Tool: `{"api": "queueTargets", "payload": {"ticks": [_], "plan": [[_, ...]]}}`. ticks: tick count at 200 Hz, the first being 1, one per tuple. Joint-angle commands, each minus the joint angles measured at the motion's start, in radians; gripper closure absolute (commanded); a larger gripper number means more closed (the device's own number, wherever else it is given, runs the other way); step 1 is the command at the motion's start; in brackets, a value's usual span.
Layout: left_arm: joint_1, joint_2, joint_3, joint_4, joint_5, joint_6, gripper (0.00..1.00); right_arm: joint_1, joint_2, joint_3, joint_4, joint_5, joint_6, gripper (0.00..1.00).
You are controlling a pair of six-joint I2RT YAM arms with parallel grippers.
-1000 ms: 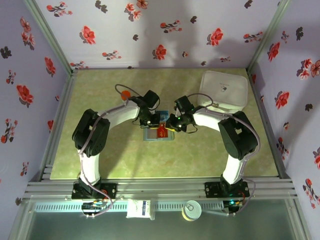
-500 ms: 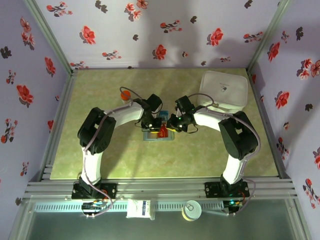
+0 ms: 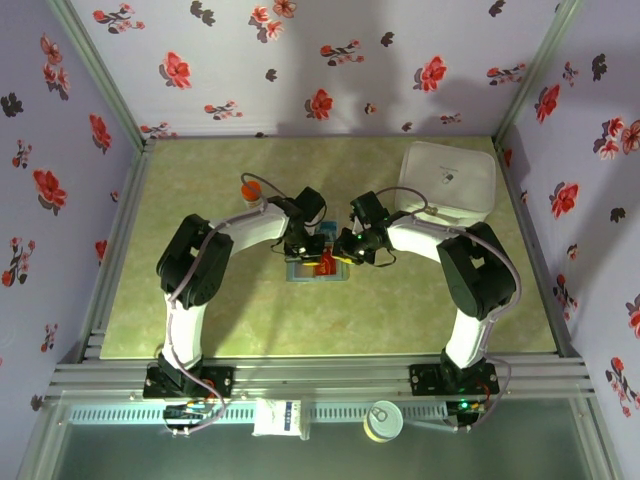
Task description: Take the credit cards out of the card holder
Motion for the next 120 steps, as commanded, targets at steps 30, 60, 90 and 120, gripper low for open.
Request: {"api": "queueTargets", "payload": {"ticks": [30,60,90,120], "plan": [[-0.009,0.026,0.003,-0.032,0.005,0.026,1.0,-0.006,0.015,-0.004,0.036,-0.043,0.009,0.75],[-0.009,0.025,-0.011,-0.03,0.004,0.025,1.0,-0.007,0.026,-0.01,0.075,-0.076,0.025,0.76],[-0.007,0.019,-0.012,-0.027,0.003,0.024,1.0,-0.007,0.04,-0.017,0.107,-0.1,0.037,0.79],[-0.006,0.016,-0.014,-0.024,0.003,0.023,1.0,-0.005,0.046,-0.025,0.13,-0.108,0.049,0.83]]}}
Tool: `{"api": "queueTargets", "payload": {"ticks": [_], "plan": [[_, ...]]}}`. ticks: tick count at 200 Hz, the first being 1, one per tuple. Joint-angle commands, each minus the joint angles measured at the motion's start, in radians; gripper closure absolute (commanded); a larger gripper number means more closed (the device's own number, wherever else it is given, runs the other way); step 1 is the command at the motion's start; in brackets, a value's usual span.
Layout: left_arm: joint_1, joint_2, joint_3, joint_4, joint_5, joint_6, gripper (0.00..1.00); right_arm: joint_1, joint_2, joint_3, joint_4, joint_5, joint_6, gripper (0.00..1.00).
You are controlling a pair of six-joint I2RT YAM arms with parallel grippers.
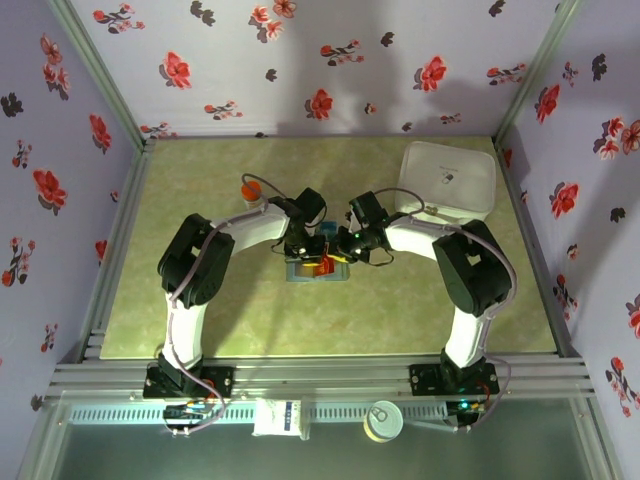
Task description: Take the credit cards out of the card holder
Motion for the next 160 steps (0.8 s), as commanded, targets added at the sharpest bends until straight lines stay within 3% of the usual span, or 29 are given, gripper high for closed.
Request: {"api": "queueTargets", "payload": {"ticks": [1,95,160], "plan": [[-0.007,0.009,-0.014,-0.026,0.002,0.02,1.0,-0.006,0.014,-0.019,0.035,-0.027,0.023,0.84],[0.029,-0.144,-0.048,-0.047,-0.029,0.019,1.0,-0.005,-0.061,0.0,-0.024,-0.006,-0.005,0.92],[0.097,-0.201,-0.143,-0.031,-0.037,0.034,1.0,-0.005,-0.083,0.152,-0.325,0.057,-0.234,0.93]]}}
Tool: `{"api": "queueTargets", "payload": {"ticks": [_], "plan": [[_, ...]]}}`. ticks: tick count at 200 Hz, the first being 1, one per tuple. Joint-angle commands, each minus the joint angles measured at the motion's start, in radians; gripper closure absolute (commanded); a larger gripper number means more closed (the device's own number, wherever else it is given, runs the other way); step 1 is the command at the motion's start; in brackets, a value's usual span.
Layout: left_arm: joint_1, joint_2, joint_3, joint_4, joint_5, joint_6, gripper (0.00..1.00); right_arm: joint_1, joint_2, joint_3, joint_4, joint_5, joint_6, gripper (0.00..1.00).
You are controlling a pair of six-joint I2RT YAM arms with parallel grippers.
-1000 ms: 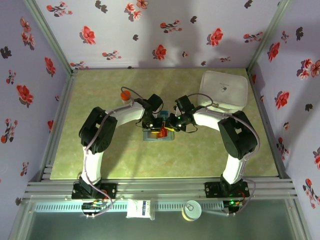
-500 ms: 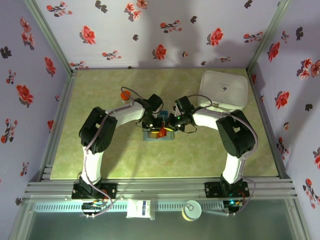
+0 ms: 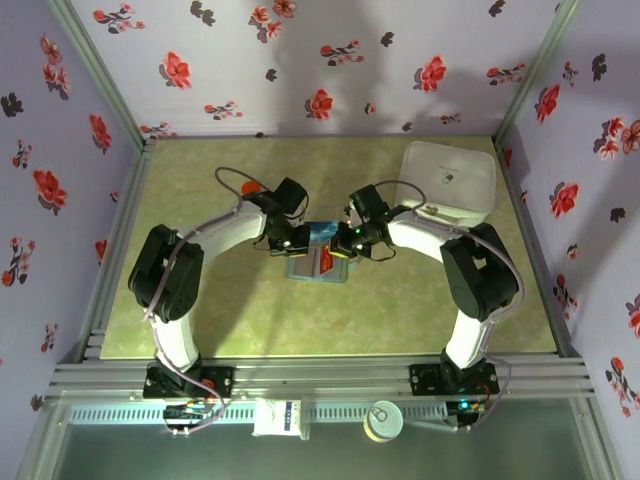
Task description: Take the credit cards out of the card holder
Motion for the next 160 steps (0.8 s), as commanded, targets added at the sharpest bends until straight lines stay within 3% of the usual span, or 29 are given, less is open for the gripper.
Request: {"api": "queueTargets", "payload": {"ticks": [1,41,86,128,160], "plan": [[0.022,-0.009,-0.048,-0.017,-0.016,0.033,1.0,-0.005,-0.039,0.076,-0.174,0.05,-0.143,0.93],[0.037,0.013,-0.117,0.016,-0.016,0.043,1.0,-0.005,-0.038,0.197,-0.331,0.122,-0.367,0.98],[0.039,0.019,-0.161,0.045,0.001,0.036,1.0,-0.005,-0.027,0.319,-0.367,0.191,-0.655,1.0],[0.037,0.005,-0.173,0.053,0.02,0.029,1.0,-0.008,0.082,0.524,-0.5,0.166,-0.988,1.0],[0.037,0.001,-0.186,0.061,0.039,0.022,1.0,-0.006,0.16,0.669,-0.629,0.216,-1.251,1.0]]}}
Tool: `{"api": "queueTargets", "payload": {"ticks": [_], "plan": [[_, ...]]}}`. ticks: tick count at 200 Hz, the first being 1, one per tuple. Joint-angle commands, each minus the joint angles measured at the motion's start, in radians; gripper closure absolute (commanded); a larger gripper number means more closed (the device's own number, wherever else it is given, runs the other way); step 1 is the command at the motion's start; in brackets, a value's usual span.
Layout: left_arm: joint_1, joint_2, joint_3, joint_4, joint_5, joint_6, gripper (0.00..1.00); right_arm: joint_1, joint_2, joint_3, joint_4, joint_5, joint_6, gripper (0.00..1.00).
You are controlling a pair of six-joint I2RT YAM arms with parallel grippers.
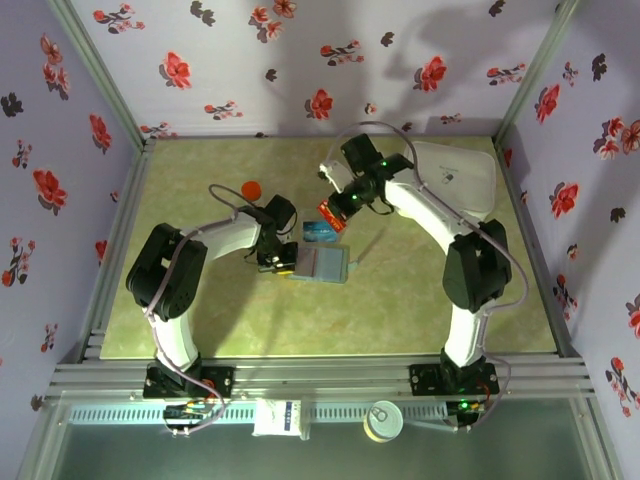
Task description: Take the credit cards out of the card holder
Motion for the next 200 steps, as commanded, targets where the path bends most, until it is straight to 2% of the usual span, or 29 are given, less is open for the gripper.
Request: {"api": "queueTargets", "payload": {"ticks": [1,18,44,80,106,200], "plan": [[0.005,-0.004,-0.02,0.002,0.028,0.0,1.0,-0.003,0.06,0.09,-0.153,0.043,-0.301,1.0],[0.005,-0.012,-0.026,0.002,0.028,0.0,1.0,-0.001,0.092,0.148,-0.186,0.049,-0.416,1.0],[0.006,-0.018,-0.015,-0.011,0.029,0.002,1.0,0.0,0.166,0.266,-0.229,0.039,-0.501,1.0],[0.008,-0.041,-0.003,-0.03,0.027,0.001,0.98,0.0,0.306,0.468,-0.348,-0.016,-0.573,1.0],[0.012,-0.056,-0.001,-0.032,0.027,0.0,0.97,-0.001,0.38,0.568,-0.383,-0.01,-0.589,1.0],[0.021,-0.06,0.007,-0.047,0.023,0.0,0.97,-0.009,0.487,0.641,-0.385,0.027,-0.564,1.0]]}}
